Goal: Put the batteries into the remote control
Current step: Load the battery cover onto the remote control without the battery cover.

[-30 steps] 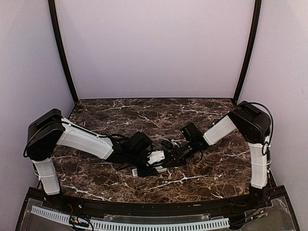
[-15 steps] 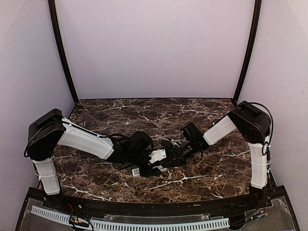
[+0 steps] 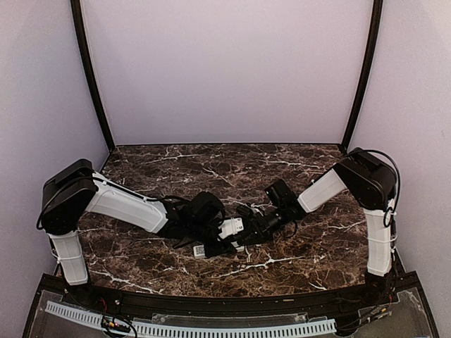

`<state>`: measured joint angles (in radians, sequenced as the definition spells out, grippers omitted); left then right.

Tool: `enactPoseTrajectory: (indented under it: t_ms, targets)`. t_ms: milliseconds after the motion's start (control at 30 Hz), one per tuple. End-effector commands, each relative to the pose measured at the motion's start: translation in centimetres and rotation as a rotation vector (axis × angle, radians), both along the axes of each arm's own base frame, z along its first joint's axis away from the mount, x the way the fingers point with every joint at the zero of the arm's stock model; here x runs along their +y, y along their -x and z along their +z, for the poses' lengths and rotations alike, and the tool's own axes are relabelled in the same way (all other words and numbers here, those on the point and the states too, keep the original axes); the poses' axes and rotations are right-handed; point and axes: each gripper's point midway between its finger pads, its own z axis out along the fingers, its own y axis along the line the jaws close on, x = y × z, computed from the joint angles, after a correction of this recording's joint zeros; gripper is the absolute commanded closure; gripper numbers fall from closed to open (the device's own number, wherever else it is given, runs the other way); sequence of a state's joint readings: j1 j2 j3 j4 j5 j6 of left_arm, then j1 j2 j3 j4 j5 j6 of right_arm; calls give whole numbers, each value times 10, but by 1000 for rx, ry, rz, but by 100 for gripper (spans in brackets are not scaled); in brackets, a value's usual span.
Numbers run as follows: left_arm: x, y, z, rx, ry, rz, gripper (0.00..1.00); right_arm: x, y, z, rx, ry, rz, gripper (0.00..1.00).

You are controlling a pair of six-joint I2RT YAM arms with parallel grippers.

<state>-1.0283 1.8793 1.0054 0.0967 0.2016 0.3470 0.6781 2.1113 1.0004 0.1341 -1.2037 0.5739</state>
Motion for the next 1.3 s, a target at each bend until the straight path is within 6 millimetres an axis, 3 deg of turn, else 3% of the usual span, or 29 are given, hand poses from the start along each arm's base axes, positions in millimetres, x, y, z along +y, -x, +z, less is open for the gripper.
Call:
enactPoseTrajectory:
  t_ms: [0, 100, 367, 1267]
  targets:
    - [0, 15, -7, 37, -17, -57, 90, -4, 2, -25, -17, 88, -34, 100]
    - [3, 15, -10, 38, -29, -54, 100, -4, 2, -25, -16, 94, -34, 100]
    - [9, 16, -15, 36, -58, -51, 100, -5, 1, -21, -28, 103, -39, 81]
    - [19, 13, -22, 8, -98, -39, 100, -19, 1, 1, -90, 196, -54, 66]
